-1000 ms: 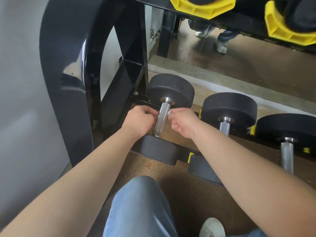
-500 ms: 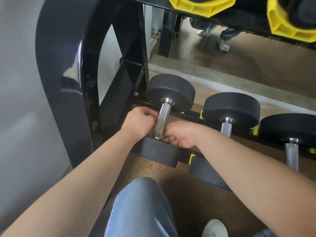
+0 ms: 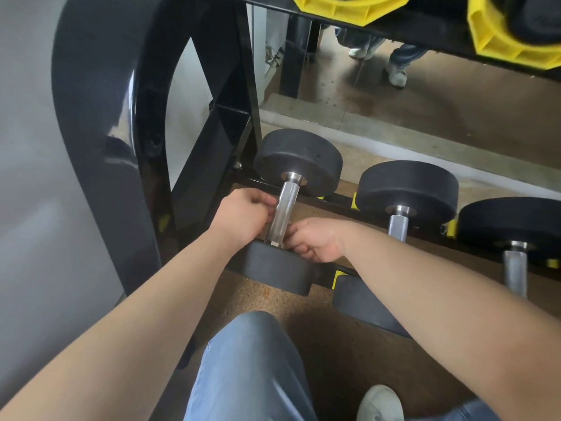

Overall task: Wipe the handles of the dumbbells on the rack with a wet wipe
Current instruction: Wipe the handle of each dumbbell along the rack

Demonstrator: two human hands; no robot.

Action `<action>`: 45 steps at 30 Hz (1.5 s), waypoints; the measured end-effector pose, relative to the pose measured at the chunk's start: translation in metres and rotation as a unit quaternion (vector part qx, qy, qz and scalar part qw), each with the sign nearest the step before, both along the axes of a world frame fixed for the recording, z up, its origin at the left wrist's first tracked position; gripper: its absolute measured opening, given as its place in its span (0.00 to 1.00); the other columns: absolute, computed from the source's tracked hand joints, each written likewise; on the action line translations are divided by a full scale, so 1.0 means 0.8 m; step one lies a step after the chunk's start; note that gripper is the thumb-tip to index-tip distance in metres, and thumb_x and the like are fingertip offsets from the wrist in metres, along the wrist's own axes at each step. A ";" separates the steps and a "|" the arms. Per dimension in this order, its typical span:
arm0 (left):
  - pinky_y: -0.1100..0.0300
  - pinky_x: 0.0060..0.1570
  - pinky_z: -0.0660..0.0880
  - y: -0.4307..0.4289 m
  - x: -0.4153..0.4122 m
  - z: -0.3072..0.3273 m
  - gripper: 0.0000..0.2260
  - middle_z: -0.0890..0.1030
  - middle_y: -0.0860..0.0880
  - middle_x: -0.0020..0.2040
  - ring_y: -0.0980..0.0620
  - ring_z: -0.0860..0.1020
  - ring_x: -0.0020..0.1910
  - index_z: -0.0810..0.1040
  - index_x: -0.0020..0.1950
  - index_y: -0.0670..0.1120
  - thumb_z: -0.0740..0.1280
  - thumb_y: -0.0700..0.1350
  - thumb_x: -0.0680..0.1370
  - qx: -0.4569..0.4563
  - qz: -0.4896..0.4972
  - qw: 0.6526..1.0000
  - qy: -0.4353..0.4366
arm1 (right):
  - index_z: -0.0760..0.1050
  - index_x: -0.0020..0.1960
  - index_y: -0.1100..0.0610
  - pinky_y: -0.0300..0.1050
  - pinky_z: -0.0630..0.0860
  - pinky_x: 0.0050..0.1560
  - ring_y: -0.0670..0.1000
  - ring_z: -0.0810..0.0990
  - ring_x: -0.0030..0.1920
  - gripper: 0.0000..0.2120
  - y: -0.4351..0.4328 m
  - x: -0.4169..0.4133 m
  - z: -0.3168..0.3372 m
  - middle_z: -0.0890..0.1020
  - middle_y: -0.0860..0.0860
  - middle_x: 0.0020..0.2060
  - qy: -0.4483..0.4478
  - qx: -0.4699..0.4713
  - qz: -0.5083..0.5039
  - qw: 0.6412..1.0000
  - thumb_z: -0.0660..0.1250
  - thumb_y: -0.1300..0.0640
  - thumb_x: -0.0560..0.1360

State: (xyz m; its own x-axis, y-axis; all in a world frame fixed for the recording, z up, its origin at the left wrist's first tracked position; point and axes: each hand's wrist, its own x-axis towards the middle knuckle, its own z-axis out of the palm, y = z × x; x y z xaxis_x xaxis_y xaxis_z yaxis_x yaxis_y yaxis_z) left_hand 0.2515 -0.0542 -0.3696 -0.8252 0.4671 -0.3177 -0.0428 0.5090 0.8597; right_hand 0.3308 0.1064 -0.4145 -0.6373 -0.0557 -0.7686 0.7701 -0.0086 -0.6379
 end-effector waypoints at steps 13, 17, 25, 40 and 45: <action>0.58 0.43 0.81 0.002 0.001 0.001 0.16 0.87 0.53 0.46 0.57 0.86 0.43 0.84 0.49 0.51 0.59 0.35 0.78 -0.003 0.000 1.000 -0.004 | 0.77 0.54 0.60 0.33 0.63 0.24 0.43 0.67 0.26 0.12 -0.001 -0.011 -0.010 0.72 0.50 0.30 0.023 -0.023 -0.055 0.998 0.59 0.72 0.80; 0.58 0.43 0.81 0.001 0.002 0.002 0.15 0.86 0.53 0.47 0.56 0.85 0.45 0.83 0.50 0.51 0.59 0.36 0.78 -0.008 -0.004 1.000 0.005 | 0.76 0.44 0.62 0.36 0.59 0.25 0.45 0.64 0.29 0.11 0.008 -0.014 0.013 0.70 0.53 0.36 0.103 -0.032 -0.292 0.950 0.60 0.74 0.79; 0.49 0.55 0.83 -0.001 0.001 0.001 0.11 0.87 0.54 0.44 0.53 0.86 0.46 0.84 0.44 0.53 0.63 0.41 0.76 -0.002 -0.003 1.000 -0.002 | 0.78 0.37 0.57 0.40 0.66 0.30 0.52 0.70 0.29 0.07 -0.032 0.005 0.027 0.74 0.52 0.29 0.049 0.275 -0.090 0.956 0.70 0.65 0.72; 0.51 0.54 0.83 -0.002 -0.001 -0.001 0.08 0.86 0.54 0.46 0.54 0.85 0.46 0.84 0.47 0.56 0.68 0.45 0.78 -0.004 -0.038 0.999 0.035 | 0.85 0.39 0.53 0.34 0.70 0.37 0.39 0.77 0.37 0.05 -0.048 0.029 0.066 0.82 0.45 0.35 0.203 0.448 -0.004 0.871 0.73 0.55 0.74; 0.53 0.61 0.80 -0.009 0.001 -0.001 0.06 0.87 0.57 0.49 0.58 0.84 0.51 0.87 0.53 0.55 0.71 0.46 0.80 0.053 -0.083 0.993 0.062 | 0.82 0.35 0.46 0.40 0.71 0.41 0.44 0.78 0.39 0.10 -0.046 0.028 0.068 0.83 0.44 0.37 0.250 0.335 -0.112 0.902 0.75 0.56 0.74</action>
